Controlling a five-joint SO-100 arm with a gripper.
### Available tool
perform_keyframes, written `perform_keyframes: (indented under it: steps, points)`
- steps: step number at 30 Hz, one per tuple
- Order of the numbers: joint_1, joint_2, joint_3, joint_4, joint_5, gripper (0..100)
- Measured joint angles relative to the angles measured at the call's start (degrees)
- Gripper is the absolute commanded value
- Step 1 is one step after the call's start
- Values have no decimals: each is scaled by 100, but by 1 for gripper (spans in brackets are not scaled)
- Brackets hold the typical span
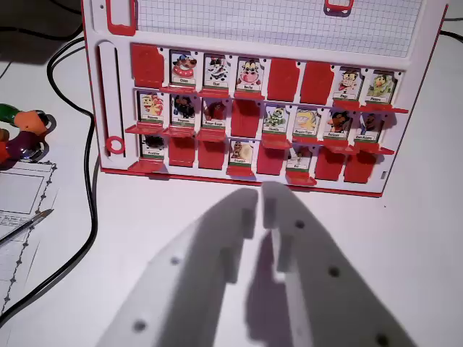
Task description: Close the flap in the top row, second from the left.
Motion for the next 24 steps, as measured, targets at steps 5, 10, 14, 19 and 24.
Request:
perform_keyframes:
  steps: [5,10,14,19,24]
  points:
    - [0,0,185,-141,185,0]
    - [0,0,193,-149,246,0]
    - [0,0,193,-149,264,0]
    - [0,0,193,-149,316,0]
    - [0,-149,185,-141,519,0]
